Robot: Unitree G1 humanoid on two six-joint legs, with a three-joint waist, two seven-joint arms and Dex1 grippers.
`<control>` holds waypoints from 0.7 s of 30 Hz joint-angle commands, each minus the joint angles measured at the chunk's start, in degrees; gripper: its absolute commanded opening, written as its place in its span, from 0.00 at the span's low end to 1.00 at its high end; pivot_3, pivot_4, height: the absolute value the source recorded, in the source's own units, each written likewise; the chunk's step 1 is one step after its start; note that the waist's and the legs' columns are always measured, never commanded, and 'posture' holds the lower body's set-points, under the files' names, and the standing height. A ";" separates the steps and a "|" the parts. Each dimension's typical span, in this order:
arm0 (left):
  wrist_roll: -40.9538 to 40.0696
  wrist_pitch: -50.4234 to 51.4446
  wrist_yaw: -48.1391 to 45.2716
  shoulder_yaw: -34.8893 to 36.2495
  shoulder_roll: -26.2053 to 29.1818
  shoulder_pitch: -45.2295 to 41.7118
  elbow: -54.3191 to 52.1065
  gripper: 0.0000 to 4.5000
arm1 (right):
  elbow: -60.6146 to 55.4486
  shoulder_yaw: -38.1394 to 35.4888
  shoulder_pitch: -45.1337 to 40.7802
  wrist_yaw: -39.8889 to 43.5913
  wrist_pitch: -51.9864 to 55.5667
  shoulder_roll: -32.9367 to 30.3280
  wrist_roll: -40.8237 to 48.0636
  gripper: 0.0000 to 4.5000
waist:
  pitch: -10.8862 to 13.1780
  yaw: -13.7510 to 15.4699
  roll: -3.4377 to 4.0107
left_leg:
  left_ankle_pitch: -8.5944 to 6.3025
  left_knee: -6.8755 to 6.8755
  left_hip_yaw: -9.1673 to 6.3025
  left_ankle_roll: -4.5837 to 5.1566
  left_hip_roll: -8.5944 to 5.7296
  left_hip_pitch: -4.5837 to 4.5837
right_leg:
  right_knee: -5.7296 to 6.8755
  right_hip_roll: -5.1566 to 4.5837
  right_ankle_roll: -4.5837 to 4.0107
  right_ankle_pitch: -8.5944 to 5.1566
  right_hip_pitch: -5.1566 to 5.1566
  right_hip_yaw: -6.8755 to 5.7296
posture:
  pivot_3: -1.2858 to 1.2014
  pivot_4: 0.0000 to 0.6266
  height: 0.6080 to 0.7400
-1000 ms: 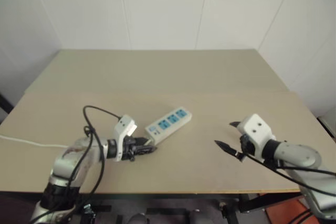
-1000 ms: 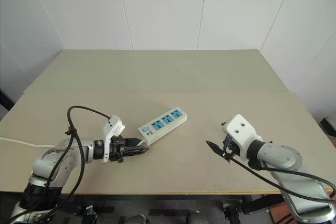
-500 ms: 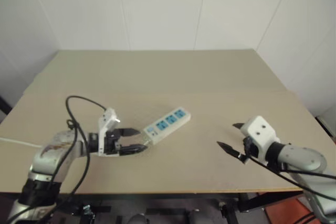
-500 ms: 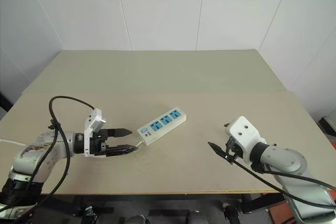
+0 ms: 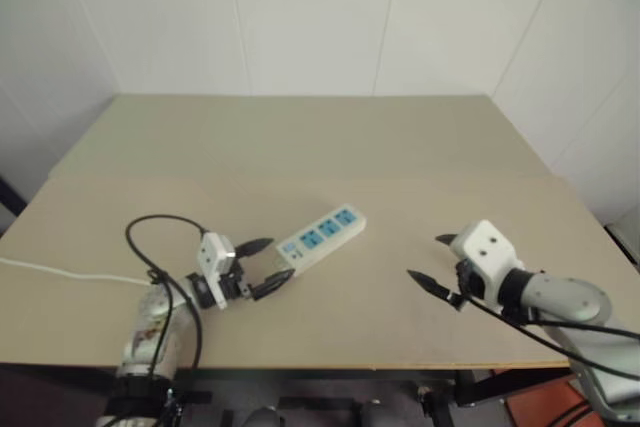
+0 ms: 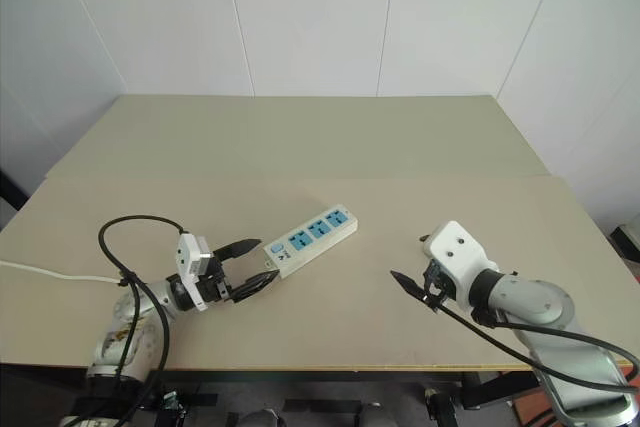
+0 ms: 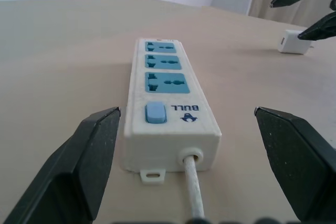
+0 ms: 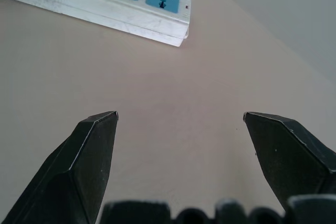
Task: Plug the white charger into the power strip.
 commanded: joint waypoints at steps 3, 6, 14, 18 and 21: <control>2.52 -8.00 0.11 -2.35 -1.43 -3.57 5.65 0.99 | -2.67 0.07 -0.19 -1.02 -0.60 0.44 -0.80 1.00 | 0.00 -0.01 0.00 | 0.00 0.01 0.01 0.00 -0.01 0.05 | 0.01 0.00 0.01 0.01 0.04 0.00 | 0.52 0.24 1.00; 1.53 -5.91 -0.12 -2.62 -1.47 -5.09 6.75 0.99 | -2.88 0.15 -0.16 -1.30 -0.35 0.58 -0.85 1.00 | 0.00 -0.09 0.00 | 0.00 0.00 -0.01 0.00 0.00 0.04 | 0.01 0.01 0.01 0.00 0.03 0.00 | 0.52 0.24 1.00; 3.13 -3.85 2.12 -4.05 -1.54 -6.59 8.57 0.99 | -3.66 0.28 2.09 -2.28 -0.33 1.02 -1.62 1.00 | -0.01 -0.14 0.00 | 0.00 0.01 -0.01 0.00 0.00 0.06 | 0.03 0.02 0.02 0.00 0.04 0.00 | 0.52 0.24 1.00; 2.81 -1.48 2.91 -4.65 -1.82 -6.51 8.23 0.99 | -3.79 0.22 1.86 -2.43 -0.09 1.07 -1.73 1.00 | -0.04 -0.11 0.01 | 0.00 0.00 -0.01 0.00 -0.01 0.10 | 0.04 0.02 0.02 0.00 0.08 0.00 | 0.52 0.24 1.00; 3.96 -0.85 3.37 -5.70 -1.56 -6.26 8.13 0.99 | -3.85 0.07 1.84 -2.43 -0.03 1.01 -1.71 1.00 | -0.12 -0.08 0.02 | 0.00 0.00 -0.01 0.00 -0.01 0.10 | 0.02 0.02 0.02 0.00 0.08 0.00 | 0.52 0.24 1.00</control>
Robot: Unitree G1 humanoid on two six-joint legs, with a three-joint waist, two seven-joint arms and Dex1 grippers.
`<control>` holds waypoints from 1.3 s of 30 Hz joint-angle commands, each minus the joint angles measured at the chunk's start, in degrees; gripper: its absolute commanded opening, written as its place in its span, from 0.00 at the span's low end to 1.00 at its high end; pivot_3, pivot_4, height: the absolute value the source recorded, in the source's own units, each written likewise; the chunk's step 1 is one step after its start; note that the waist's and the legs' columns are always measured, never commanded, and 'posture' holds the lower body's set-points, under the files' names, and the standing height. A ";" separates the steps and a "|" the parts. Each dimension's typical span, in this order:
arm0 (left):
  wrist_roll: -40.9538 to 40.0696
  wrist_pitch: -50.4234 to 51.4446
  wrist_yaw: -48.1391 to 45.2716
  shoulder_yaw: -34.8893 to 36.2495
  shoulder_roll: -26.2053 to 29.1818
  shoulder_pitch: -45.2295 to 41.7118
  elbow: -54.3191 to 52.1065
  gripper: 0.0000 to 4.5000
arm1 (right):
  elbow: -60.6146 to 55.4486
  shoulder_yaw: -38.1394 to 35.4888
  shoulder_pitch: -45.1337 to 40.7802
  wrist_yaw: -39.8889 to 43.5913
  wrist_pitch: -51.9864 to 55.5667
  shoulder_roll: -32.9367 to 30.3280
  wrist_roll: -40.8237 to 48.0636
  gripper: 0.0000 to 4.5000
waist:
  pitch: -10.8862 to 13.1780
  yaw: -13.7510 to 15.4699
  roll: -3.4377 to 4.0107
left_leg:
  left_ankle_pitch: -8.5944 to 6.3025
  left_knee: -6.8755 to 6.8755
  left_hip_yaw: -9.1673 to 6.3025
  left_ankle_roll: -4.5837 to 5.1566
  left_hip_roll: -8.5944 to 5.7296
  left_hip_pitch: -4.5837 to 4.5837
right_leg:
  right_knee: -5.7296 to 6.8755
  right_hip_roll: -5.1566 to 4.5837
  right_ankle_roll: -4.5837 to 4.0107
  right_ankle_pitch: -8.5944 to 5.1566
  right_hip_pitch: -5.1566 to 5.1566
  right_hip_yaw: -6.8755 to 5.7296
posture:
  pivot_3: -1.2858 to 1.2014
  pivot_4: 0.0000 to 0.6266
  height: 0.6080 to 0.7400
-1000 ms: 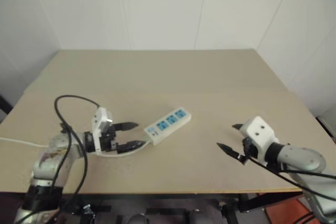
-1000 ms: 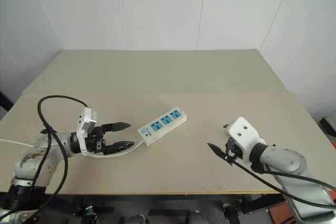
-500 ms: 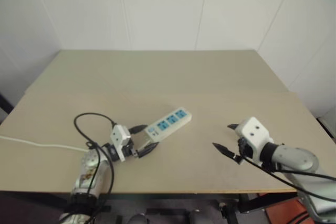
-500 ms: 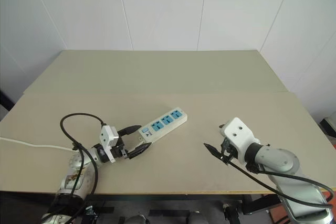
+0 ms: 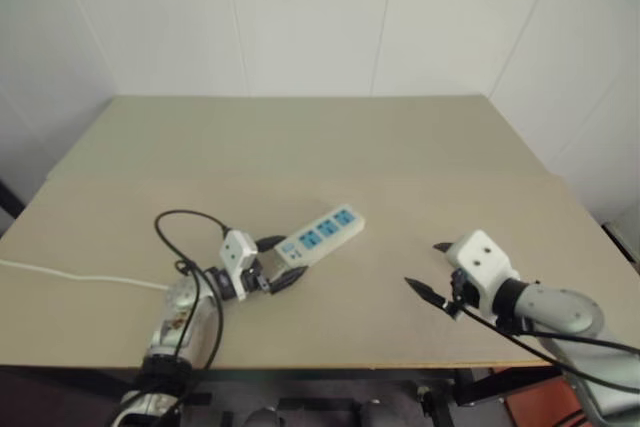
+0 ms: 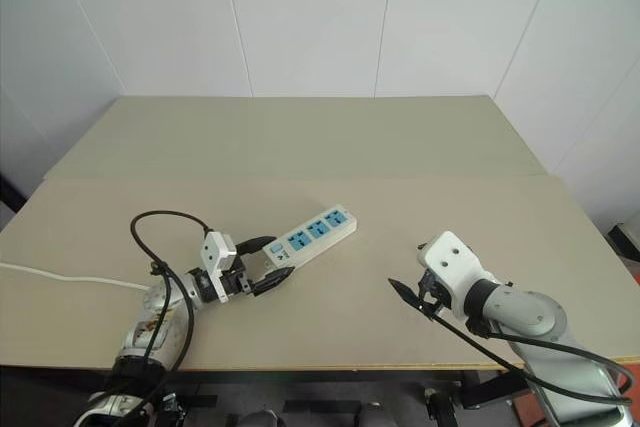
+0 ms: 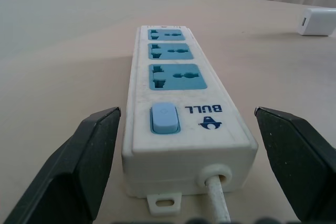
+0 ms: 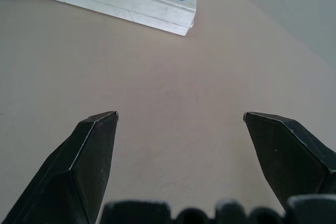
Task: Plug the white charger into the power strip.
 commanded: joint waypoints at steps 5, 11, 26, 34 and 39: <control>0.53 1.68 1.16 -1.45 -0.22 0.30 -1.09 0.86 | -2.20 -1.01 -0.15 -0.34 -0.11 0.11 -0.24 1.00 | -0.19 0.05 0.04 | 0.00 0.00 0.00 0.00 0.00 0.07 | -0.01 0.00 0.00 0.00 0.06 0.00 | 0.52 0.24 1.00; 1.55 1.56 1.40 -2.41 0.44 0.77 -1.60 0.72 | -2.13 -0.49 -1.12 -0.32 0.22 0.27 -0.21 1.00 | -0.22 0.10 0.04 | 0.00 0.00 0.00 0.00 0.00 0.11 | -0.02 0.00 0.01 -0.01 0.11 0.00 | 0.52 0.24 1.00; 1.58 -4.45 -17.64 -8.04 5.32 -7.50 6.72 0.72 | 3.77 -0.53 -28.32 13.18 36.68 -23.21 19.58 1.00 | -0.23 0.07 0.06 | -0.01 -0.07 -0.05 0.02 0.04 0.07 | -0.15 0.03 -0.05 -0.03 0.10 -0.11 | 0.52 0.24 1.00; 1.39 -7.43 -23.76 -8.76 4.82 -11.91 12.03 0.72 | 20.65 20.55 -48.99 16.29 46.68 -27.43 16.61 1.00 | -0.22 0.10 0.07 | -0.01 -0.05 -0.02 0.02 0.04 -0.31 | -0.23 -0.02 -0.03 -0.01 -0.24 -0.12 | 0.52 0.24 1.00; 1.58 -8.92 -22.64 -8.86 3.20 -11.51 11.57 0.72 | 26.44 29.35 -52.40 18.38 44.38 -27.98 12.29 1.00 | -0.22 0.29 0.08 | -0.01 -0.02 -0.03 0.02 0.03 -0.37 | -0.24 -0.03 -0.01 0.00 -0.27 -0.13 | 0.52 0.24 1.00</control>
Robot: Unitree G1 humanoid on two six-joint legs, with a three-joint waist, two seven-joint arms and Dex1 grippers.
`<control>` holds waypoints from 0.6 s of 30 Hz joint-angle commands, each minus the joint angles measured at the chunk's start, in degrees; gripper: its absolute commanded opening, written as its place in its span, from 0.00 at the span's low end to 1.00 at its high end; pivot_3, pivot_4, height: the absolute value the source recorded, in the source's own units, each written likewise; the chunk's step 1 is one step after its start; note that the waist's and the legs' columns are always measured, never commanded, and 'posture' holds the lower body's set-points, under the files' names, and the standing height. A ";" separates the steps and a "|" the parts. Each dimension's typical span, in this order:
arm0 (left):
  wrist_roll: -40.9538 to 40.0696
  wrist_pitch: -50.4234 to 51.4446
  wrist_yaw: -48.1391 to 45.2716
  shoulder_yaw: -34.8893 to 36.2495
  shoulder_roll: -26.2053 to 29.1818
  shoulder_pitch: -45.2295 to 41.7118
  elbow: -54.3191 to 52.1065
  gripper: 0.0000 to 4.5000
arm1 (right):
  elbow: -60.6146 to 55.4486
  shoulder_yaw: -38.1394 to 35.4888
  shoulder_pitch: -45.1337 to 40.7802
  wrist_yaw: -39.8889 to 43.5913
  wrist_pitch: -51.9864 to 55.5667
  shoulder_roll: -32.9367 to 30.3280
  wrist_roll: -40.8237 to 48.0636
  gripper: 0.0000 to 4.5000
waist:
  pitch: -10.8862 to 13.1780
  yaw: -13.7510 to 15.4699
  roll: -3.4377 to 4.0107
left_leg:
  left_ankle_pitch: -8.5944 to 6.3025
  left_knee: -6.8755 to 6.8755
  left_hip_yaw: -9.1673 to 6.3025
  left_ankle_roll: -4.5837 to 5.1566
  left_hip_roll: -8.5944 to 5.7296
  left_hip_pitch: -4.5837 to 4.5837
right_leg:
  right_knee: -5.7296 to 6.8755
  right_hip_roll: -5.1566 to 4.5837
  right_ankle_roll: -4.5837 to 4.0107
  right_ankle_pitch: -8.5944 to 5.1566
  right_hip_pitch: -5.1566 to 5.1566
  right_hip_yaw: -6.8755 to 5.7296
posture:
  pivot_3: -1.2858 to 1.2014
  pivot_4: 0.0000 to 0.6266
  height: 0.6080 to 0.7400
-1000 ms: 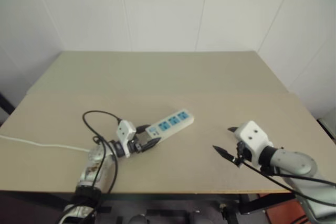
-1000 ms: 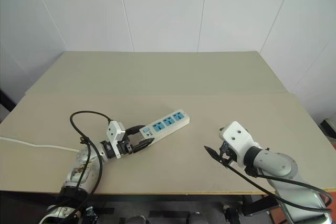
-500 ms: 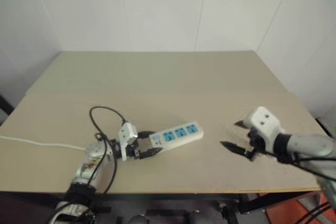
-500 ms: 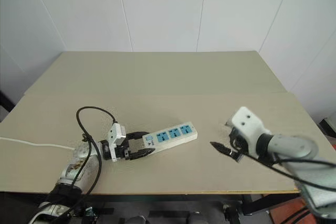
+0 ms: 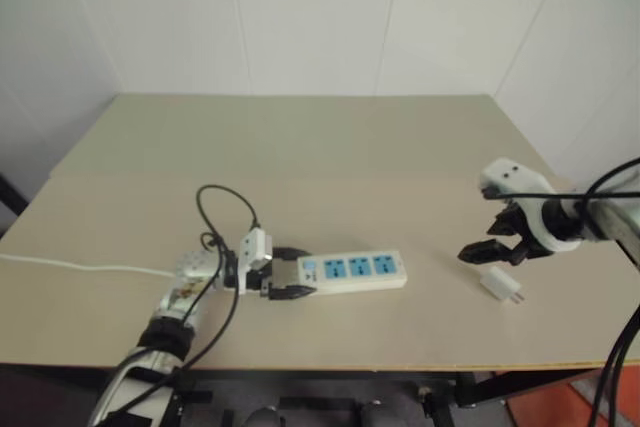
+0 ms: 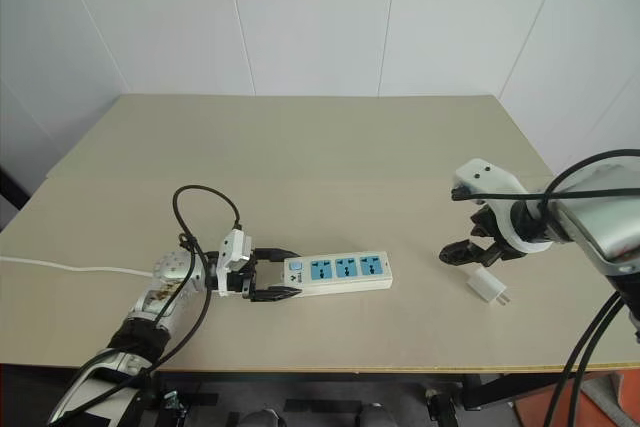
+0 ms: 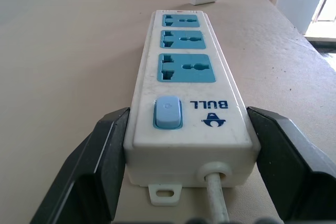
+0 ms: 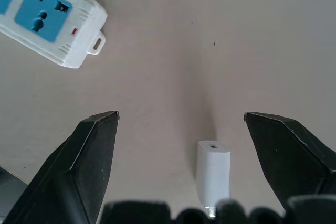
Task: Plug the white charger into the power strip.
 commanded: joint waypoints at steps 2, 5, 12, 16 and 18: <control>1.47 -2.42 1.31 -0.69 -1.50 0.72 -0.98 0.72 | 3.44 4.77 -1.79 2.18 -2.83 -1.80 -4.29 1.00 | 0.00 0.03 0.00 | 0.00 0.01 0.01 0.00 0.00 0.00 | 0.00 0.00 0.01 0.01 0.00 0.00 | 0.52 0.24 1.00; 1.63 -2.46 2.98 -0.47 -2.17 2.06 -2.45 0.72 | 4.98 7.15 -0.81 3.91 -5.56 -2.14 -6.52 1.00 | 0.00 -0.09 0.02 | 0.00 0.01 0.01 0.00 0.00 0.02 | 0.02 0.00 0.02 0.01 0.00 0.01 | 0.52 0.24 1.00; 2.17 -2.85 4.60 -0.45 -2.12 3.57 -4.22 0.72 | 9.57 9.40 1.08 6.13 -14.42 0.26 -12.56 1.00 | -0.01 -0.14 0.05 | 0.00 0.03 0.04 0.00 0.00 0.07 | 0.11 0.00 0.02 0.01 0.00 0.03 | 0.52 0.24 1.00; 2.55 -3.37 4.89 -0.25 -1.64 3.17 -3.82 0.72 | 13.75 10.12 1.66 7.02 -16.39 2.13 -15.52 1.00 | -0.01 -0.12 0.05 | 0.00 0.04 0.03 0.00 -0.01 0.09 | 0.11 0.01 0.02 0.01 0.03 0.03 | 0.52 0.24 1.00; 2.66 -3.73 4.87 -0.14 -1.35 3.17 -3.60 0.72 | 14.89 10.31 2.08 8.01 -17.41 2.58 -16.59 1.00 | -0.01 -0.09 0.05 | 0.00 0.05 0.03 0.00 -0.01 0.09 | 0.12 0.00 0.02 0.01 0.02 0.03 | 0.52 0.24 1.00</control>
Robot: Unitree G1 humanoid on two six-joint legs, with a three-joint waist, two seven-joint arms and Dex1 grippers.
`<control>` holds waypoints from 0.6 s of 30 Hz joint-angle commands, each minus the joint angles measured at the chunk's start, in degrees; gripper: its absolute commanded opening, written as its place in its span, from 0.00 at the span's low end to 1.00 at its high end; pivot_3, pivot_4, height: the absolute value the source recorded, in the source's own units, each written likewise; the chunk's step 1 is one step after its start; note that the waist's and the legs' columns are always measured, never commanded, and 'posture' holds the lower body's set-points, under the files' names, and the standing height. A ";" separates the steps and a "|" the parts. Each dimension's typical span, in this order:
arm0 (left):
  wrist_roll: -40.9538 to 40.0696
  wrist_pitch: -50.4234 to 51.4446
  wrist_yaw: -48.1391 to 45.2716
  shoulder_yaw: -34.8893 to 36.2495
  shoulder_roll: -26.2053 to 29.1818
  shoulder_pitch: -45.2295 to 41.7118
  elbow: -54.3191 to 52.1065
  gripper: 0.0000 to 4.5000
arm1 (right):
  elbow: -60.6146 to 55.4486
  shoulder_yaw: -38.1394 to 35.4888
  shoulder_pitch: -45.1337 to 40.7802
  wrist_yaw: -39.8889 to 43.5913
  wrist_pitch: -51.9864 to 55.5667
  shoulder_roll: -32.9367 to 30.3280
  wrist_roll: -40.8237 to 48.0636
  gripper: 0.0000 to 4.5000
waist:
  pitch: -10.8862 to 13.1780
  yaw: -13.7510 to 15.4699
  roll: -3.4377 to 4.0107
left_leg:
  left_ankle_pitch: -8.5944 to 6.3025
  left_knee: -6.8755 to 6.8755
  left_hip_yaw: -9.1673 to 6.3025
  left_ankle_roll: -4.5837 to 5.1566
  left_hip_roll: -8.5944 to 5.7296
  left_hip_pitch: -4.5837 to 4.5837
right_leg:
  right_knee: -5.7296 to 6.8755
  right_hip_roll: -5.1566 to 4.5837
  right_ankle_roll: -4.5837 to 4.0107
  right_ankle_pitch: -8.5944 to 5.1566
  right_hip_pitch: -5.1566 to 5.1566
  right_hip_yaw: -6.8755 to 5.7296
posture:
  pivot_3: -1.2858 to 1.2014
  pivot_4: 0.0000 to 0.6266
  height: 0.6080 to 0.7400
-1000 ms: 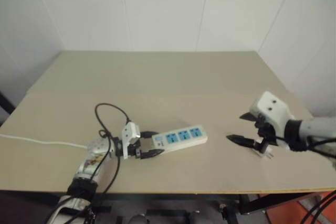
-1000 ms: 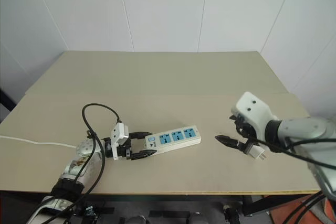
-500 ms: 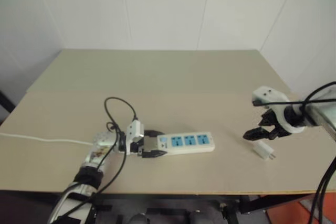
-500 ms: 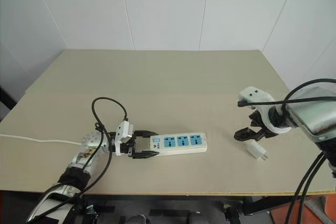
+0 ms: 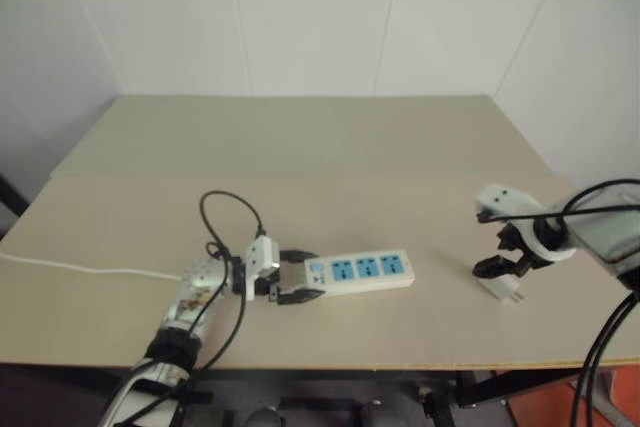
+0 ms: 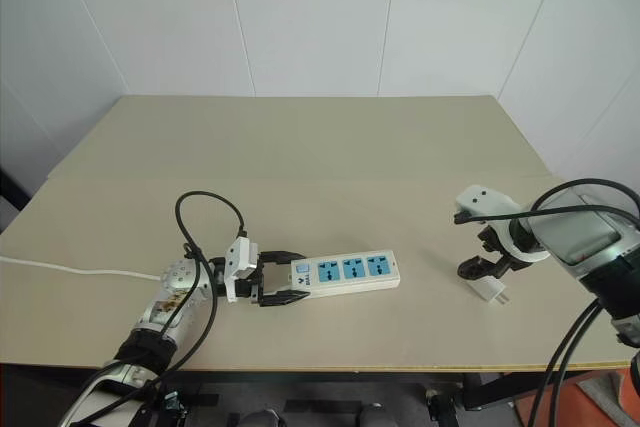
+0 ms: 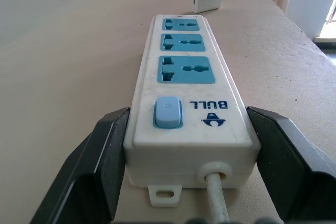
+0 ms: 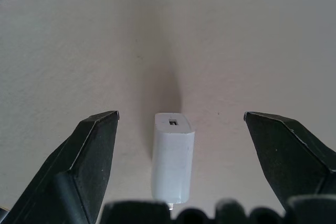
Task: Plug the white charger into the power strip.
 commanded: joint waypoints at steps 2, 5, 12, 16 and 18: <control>0.96 -1.03 0.58 0.00 0.96 0.25 -0.56 0.72 | 2.41 -0.39 0.49 2.16 -2.61 0.47 -3.21 1.00 | 0.00 -0.04 0.00 | 0.00 0.00 0.00 0.00 0.00 0.00 | 0.00 0.00 0.00 0.00 -0.01 0.00 | 0.52 0.24 1.00; 0.85 -0.82 0.59 0.03 1.35 0.81 -1.22 0.72 | 3.53 0.18 0.49 3.84 -3.15 1.26 -4.55 1.00 | 0.00 -0.10 0.00 | 0.00 0.00 0.00 0.00 0.00 0.02 | 0.03 0.01 0.00 0.00 0.00 0.00 | 0.52 0.24 1.00; 0.89 -0.48 1.31 -0.17 1.89 1.90 -2.63 0.72 | 5.39 0.00 1.15 5.64 -4.16 3.25 -6.65 1.00 | 0.00 -0.30 0.01 | 0.00 -0.01 -0.01 0.00 0.01 0.06 | 0.07 0.02 -0.01 0.00 0.01 0.01 | 0.52 0.24 1.00; 0.92 -0.18 1.47 -0.25 2.28 2.31 -3.37 0.72 | 6.27 0.01 1.50 6.47 -4.40 4.18 -7.68 0.91 | 0.00 -0.34 0.01 | 0.00 -0.01 -0.01 0.00 0.01 0.05 | 0.05 0.02 -0.01 0.00 0.00 0.01 | 0.52 0.24 1.00; 0.85 -0.15 1.60 -0.22 2.36 2.38 -3.57 0.72 | 7.23 0.30 1.56 6.02 -4.26 4.88 -8.73 0.78 | 0.00 -0.39 0.01 | 0.00 -0.02 0.00 0.00 0.01 0.07 | 0.07 0.02 -0.01 0.00 0.00 0.01 | 0.52 0.24 1.00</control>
